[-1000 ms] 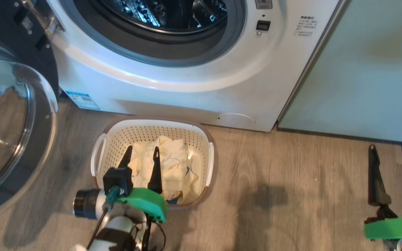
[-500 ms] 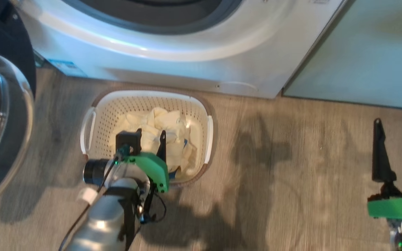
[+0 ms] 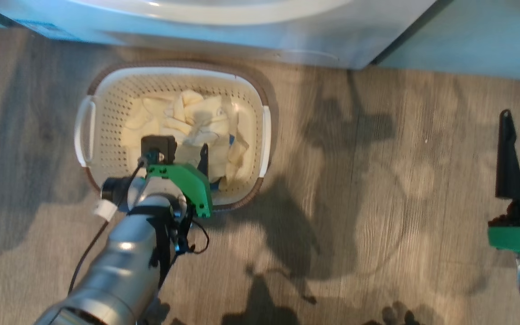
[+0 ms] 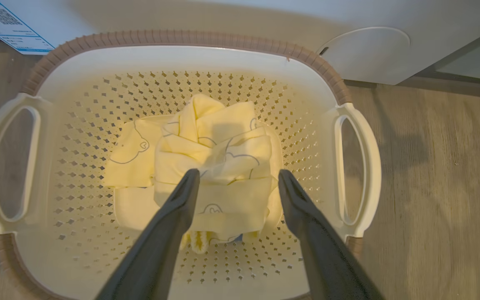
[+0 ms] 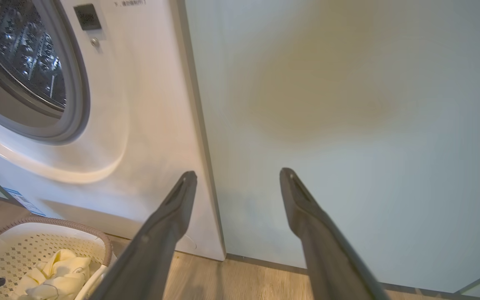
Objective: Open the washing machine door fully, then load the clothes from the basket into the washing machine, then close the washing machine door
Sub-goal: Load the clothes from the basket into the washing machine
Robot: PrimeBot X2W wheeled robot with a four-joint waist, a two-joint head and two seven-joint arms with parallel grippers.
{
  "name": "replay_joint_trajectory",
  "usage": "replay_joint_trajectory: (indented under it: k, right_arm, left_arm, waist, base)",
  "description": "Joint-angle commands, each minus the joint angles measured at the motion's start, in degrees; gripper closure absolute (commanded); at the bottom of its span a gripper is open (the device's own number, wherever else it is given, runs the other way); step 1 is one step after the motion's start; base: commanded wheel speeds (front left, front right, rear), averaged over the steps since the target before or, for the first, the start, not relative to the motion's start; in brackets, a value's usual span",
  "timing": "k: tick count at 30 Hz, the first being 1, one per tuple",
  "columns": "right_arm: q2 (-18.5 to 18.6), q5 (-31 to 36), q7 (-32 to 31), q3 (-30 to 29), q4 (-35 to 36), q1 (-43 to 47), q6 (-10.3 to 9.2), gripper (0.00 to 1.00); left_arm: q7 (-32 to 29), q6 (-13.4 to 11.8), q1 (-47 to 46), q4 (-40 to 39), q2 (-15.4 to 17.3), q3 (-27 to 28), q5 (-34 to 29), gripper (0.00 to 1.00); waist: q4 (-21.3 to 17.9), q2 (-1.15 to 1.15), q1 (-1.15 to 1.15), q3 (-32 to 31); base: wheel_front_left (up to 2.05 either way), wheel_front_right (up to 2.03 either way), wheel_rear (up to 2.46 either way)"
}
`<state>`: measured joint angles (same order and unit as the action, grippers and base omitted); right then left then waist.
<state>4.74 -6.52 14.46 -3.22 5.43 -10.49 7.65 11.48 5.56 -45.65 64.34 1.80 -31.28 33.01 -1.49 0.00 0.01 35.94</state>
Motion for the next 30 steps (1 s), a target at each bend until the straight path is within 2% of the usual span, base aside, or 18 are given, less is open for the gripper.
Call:
replay_joint_trajectory:
  k: [1,14,30]
  right_arm:
    - [0.93,-0.42,0.54,1.28,2.09,-0.67,-0.16,0.00]
    - [1.30,-1.45,0.54,1.58,3.47,-3.91,-0.16,0.00]
    - [1.00,-2.39,0.54,2.47,4.46,-6.65,-0.16,0.00]
  left_arm:
    - [0.24,0.14,-1.24,0.18,1.09,0.62,0.81,0.00]
    - [-0.01,0.74,-9.46,5.89,1.09,-2.05,3.80,0.00]
    - [-4.21,-1.29,-15.74,9.26,2.57,-2.76,4.19,0.00]
  waist:
    - [-0.96,0.00,-0.01,2.77]
    - [-2.97,0.00,-0.01,11.74]
    - [-6.30,0.00,-0.01,19.36]
  base:
    - [0.00,0.00,0.00]
    - [0.00,0.00,0.00]
    - [0.00,0.00,0.00]
